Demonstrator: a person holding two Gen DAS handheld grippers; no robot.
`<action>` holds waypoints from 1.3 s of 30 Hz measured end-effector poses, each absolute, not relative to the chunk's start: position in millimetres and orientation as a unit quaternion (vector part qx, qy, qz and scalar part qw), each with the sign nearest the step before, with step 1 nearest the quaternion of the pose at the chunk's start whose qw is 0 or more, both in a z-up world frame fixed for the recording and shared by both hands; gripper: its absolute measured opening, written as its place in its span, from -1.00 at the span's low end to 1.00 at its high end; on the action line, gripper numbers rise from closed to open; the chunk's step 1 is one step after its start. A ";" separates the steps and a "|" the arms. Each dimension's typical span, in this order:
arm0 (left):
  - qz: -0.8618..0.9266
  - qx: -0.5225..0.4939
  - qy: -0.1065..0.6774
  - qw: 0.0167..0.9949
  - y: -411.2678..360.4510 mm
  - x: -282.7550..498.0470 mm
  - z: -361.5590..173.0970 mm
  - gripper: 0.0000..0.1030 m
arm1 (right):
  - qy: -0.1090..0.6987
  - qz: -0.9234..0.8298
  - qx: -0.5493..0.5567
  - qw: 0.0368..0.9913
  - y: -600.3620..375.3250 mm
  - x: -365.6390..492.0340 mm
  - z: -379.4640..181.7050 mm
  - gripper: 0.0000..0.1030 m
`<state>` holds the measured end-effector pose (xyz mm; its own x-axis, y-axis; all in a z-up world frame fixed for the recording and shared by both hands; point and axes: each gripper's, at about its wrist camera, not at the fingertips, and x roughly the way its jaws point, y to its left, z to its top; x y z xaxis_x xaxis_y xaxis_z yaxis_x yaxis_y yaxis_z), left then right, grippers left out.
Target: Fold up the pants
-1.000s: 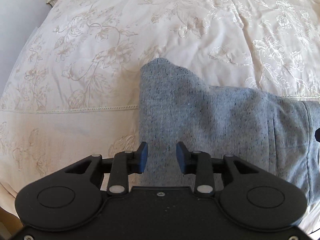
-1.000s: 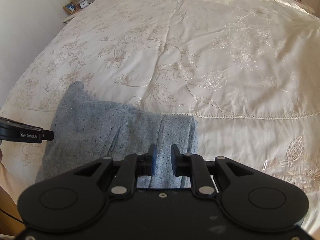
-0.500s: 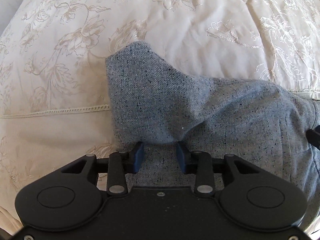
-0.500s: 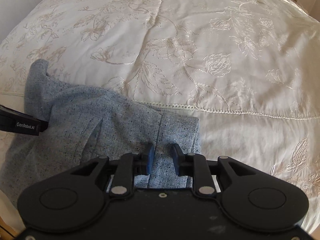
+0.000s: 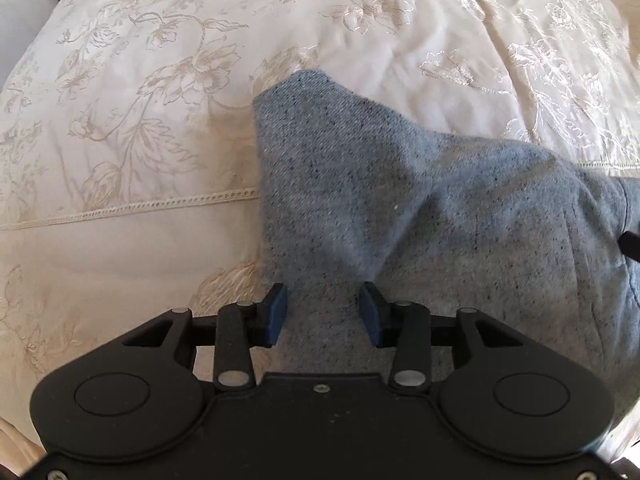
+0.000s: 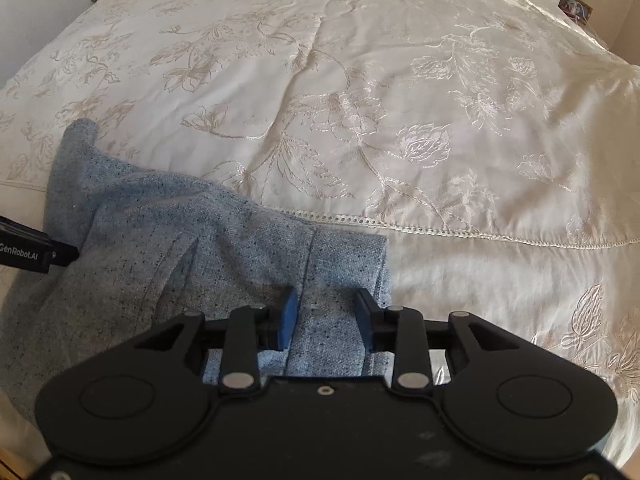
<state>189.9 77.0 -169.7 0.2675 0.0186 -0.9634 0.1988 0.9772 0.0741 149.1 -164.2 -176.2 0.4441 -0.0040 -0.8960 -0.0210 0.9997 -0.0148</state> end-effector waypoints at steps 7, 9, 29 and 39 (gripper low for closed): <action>-0.059 0.068 0.603 0.793 99.2 161.3 -172.0 0.22 | 0.527 -0.001 0.002 0.850 -180.4 117.3 -177.2 -0.15; -0.055 0.062 0.603 0.793 99.5 160.2 -169.8 0.27 | 0.533 0.000 0.032 0.846 -187.4 113.3 -183.4 -0.14; -0.102 0.012 0.594 0.798 114.7 154.5 -176.6 0.40 | 0.568 0.023 0.200 0.798 -237.3 129.2 -213.7 0.21; -0.075 -0.024 0.589 0.804 101.2 184.4 -201.0 0.70 | 0.575 0.001 0.245 0.781 -237.8 139.5 -218.6 0.12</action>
